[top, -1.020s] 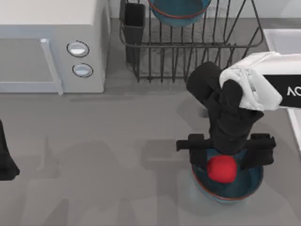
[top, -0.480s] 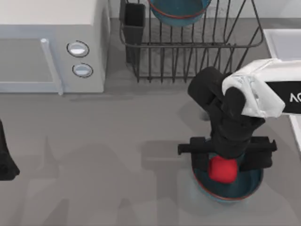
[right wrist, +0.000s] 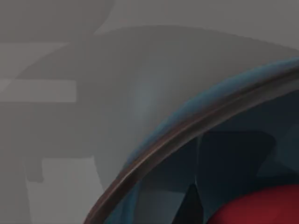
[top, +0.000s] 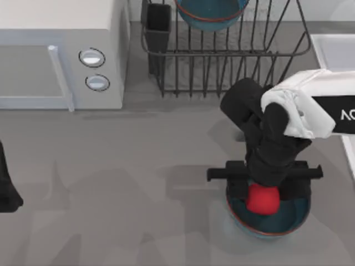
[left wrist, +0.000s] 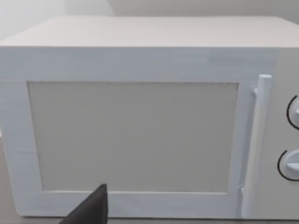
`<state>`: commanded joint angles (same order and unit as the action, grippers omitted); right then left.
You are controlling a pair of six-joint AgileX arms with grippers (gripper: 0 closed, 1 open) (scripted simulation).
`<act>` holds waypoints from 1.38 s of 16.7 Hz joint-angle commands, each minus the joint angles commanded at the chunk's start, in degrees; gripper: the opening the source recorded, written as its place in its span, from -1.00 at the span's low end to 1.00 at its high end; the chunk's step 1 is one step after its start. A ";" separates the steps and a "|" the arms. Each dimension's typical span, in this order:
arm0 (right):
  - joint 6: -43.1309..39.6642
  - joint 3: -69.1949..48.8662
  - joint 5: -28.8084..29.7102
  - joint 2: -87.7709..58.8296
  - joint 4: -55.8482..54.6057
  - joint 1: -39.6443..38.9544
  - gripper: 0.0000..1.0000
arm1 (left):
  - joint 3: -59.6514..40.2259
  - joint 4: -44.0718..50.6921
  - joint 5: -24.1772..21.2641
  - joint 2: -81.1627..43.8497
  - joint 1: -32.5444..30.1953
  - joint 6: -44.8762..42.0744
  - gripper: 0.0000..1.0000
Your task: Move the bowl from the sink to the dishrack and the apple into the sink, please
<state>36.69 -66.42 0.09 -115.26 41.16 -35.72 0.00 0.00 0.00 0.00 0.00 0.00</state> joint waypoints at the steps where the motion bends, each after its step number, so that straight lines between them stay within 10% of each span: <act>1: 0.00 0.00 0.00 0.00 0.00 0.00 -0.51 | 0.00 0.00 0.00 0.00 0.00 0.00 1.00; 5: 0.00 0.00 0.00 0.00 0.00 0.00 -1.00 | 0.00 0.00 0.00 0.00 0.00 0.00 1.00; 23: -0.87 -14.10 -0.68 10.58 22.79 -0.20 -1.00 | 0.00 0.00 0.00 0.00 0.00 0.00 1.00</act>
<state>35.82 -80.51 -0.59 -104.67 63.95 -35.93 0.00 0.00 0.00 0.00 0.00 0.00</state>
